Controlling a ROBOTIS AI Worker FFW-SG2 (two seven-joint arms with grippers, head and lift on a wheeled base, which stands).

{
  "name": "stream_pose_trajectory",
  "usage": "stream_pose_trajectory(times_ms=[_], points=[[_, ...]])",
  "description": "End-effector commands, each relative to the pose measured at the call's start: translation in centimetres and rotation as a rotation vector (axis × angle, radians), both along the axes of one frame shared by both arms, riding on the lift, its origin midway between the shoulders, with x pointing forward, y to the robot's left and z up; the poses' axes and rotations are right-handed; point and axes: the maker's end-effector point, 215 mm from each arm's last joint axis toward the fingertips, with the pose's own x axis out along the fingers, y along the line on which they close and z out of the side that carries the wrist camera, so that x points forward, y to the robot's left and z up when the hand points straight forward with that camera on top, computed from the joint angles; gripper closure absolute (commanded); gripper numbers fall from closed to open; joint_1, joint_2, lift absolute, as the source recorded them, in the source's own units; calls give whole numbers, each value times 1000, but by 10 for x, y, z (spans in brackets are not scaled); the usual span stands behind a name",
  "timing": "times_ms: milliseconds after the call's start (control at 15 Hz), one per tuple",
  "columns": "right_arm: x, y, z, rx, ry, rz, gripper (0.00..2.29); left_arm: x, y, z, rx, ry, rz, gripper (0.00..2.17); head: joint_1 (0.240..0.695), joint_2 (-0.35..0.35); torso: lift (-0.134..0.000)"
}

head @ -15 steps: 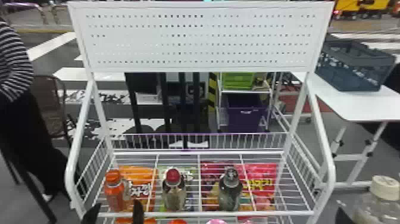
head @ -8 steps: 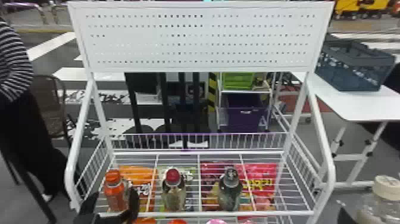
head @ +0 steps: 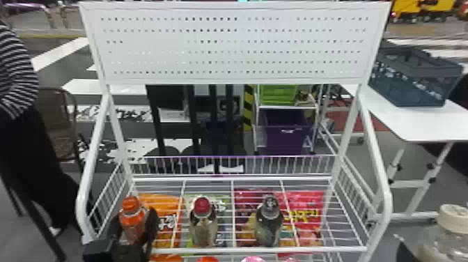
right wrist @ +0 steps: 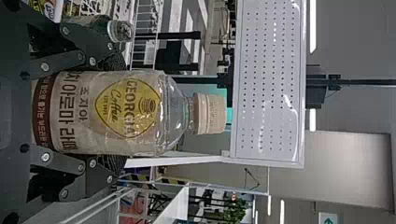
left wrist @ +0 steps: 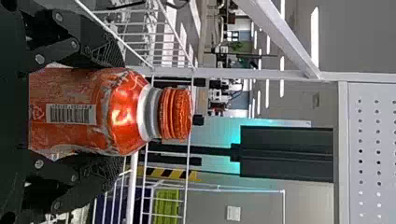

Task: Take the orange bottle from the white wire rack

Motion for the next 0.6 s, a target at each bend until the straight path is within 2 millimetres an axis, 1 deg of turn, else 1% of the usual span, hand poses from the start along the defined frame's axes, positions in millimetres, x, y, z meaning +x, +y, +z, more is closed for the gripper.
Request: stream_pose_trajectory(times_ms=[0, 133, 200, 333, 400, 467, 533], points=[[1, 0, 1, 0, -1, 0, 947, -5, -3, 5, -9, -2, -1, 2145, 499, 0, 0], [2, 0, -1, 0, 3, -1, 947, -13, -9, 18, -8, 23, 5, 2145, 499, 0, 0], [2, 1, -1, -2, 2, -1, 950, -19, -11, 22, 12, 58, 11, 2148, 499, 0, 0], [3, 2, -2, 1, 2, 1, 947, -29, -25, 50, 29, 87, -10, 2148, 499, 0, 0], [4, 2, -2, 2, 2, 2, 947, -38, -21, 62, 58, 115, -10, 2148, 499, 0, 0], [4, 3, -2, 1, 1, 3, 947, -46, -30, 75, 78, 135, -23, 2148, 499, 0, 0], [5, 3, -1, 3, -1, 3, 947, -55, -24, 92, 102, 139, -20, 2148, 499, 0, 0]])
